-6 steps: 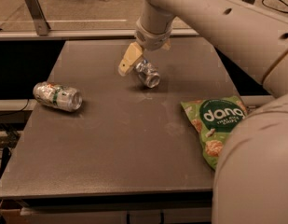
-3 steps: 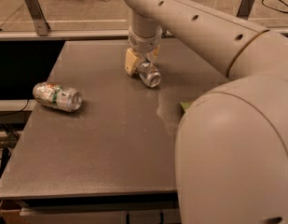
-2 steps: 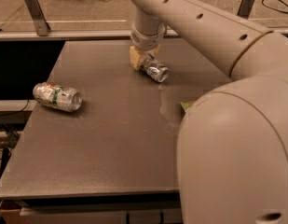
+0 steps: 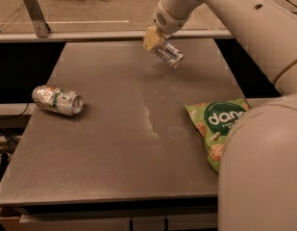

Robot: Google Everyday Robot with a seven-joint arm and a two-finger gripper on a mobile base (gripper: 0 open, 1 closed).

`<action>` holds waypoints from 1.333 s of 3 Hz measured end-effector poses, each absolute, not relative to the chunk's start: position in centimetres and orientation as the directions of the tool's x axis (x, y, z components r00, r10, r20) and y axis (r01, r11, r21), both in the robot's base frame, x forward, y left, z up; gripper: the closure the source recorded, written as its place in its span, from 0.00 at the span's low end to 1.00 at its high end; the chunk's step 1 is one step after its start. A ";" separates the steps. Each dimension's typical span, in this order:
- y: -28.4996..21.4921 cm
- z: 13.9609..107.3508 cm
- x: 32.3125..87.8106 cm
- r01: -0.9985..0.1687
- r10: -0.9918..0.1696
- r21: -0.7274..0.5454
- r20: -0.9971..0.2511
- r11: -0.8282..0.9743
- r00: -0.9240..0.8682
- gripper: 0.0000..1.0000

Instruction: Place redbull can upright

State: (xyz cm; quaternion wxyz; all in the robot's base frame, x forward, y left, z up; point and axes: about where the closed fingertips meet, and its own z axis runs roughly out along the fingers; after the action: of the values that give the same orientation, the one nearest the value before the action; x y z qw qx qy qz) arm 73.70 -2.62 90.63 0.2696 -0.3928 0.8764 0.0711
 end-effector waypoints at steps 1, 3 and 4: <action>-4.3 94.3 73.8 -0.789 -0.625 -0.086 -0.664 0.609 -0.410 1.00; -7.2 98.0 73.1 -0.903 -0.492 -0.114 -0.863 0.414 -0.116 1.00; -8.2 97.2 72.0 -0.945 -0.405 -0.136 -0.914 0.297 0.005 1.00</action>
Offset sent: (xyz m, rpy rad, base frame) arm -0.0135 -0.0661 0.1020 0.3501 -0.4288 0.5076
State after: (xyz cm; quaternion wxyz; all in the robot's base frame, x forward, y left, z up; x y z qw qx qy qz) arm 71.97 -8.20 97.23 0.4796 -0.5219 0.6467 0.2817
